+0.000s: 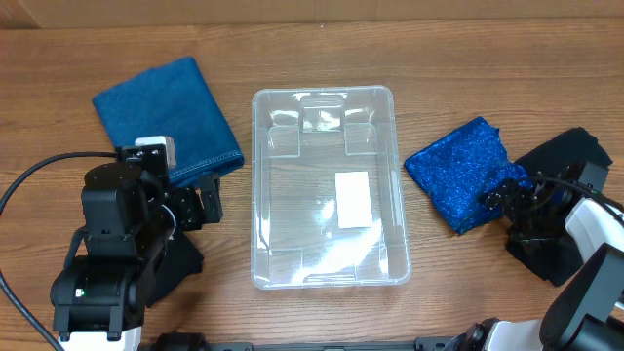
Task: Pack container
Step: 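Reach the right gripper to the sparkly blue cloth and grasp it, then lift the blue cloth with the right gripper and drop it into the bin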
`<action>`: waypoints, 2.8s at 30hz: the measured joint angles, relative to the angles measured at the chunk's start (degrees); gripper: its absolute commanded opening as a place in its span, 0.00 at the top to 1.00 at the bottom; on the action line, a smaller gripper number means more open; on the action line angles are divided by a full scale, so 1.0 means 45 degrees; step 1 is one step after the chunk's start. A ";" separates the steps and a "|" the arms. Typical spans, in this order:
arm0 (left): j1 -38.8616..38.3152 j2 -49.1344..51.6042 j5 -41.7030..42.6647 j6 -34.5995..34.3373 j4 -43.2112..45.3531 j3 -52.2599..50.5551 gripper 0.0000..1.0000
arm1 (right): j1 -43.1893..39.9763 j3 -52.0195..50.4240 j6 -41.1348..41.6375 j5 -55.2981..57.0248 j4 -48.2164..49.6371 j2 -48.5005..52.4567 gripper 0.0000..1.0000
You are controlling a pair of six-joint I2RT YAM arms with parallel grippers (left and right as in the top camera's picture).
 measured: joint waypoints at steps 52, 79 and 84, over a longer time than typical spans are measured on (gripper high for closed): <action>0.0000 0.0005 -0.0005 0.0000 -0.0097 0.0005 0.00 | 0.3555 0.3803 0.1059 -0.5741 0.2652 -0.3920 0.96; 0.0000 0.0000 -0.0005 0.0000 -0.0345 0.0005 0.00 | 1.2687 0.5537 -0.3696 0.2919 -0.2191 0.0991 0.00; 0.0000 0.0005 -0.0005 0.0000 -0.0369 0.0005 0.00 | 1.3090 0.8597 -0.3415 0.4065 -0.4532 0.0967 0.00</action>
